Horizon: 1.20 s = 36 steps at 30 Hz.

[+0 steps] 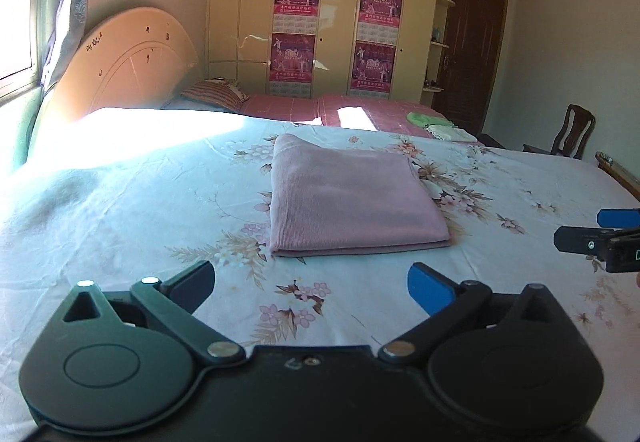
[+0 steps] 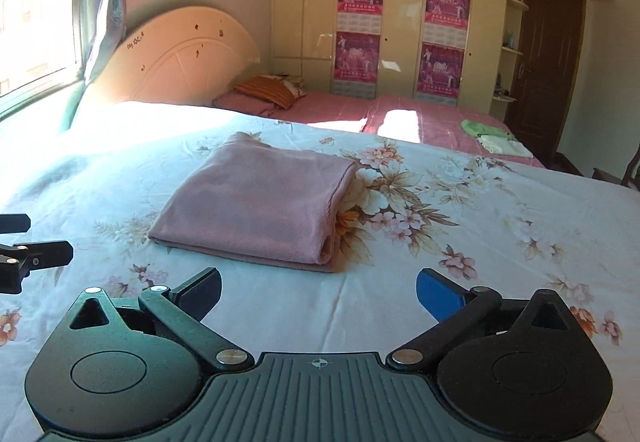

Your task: Fold small clothes

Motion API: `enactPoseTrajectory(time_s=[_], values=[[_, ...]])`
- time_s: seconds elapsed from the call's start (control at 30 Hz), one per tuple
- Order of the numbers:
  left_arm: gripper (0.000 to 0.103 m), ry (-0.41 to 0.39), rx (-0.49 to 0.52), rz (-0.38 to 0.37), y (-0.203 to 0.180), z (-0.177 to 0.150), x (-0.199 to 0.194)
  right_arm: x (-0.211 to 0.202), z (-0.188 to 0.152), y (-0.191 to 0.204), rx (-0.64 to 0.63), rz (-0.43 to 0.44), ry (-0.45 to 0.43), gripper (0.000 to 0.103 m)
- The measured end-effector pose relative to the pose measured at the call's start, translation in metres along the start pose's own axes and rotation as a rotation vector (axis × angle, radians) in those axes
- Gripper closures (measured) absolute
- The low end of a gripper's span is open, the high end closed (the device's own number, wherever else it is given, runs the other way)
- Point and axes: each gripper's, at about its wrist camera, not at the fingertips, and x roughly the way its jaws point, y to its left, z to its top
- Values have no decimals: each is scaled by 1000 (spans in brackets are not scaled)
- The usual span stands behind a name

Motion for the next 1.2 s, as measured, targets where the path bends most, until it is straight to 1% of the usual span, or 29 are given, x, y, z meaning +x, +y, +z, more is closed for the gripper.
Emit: enactPoseTrajectory(time_s=[0.1, 0.17, 0.37, 0.5, 0.57, 0.87, 1.2], values=[[0, -46, 2, 1, -8, 8, -28, -35, -4, 4, 35, -3, -18, 1], [0, -63, 17, 5, -14, 11, -44, -53, -6, 8, 46, 4, -18, 0], [0, -119, 20, -10, -33, 7, -83, -102, -18, 27, -32, -18, -78, 0], [0, -143, 35, -29, -44, 1, -100, -124, -26, 26, -26, -25, -96, 0], [0, -153, 44, -32, -46, -2, -109, -132, -28, 28, -27, -31, -103, 0], [0, -174, 38, -54, -52, -7, -122, -156, -32, 36, -47, -38, -133, 0], [0, -195, 42, -60, -51, -10, -129, -163, -32, 39, -62, -48, -146, 0]])
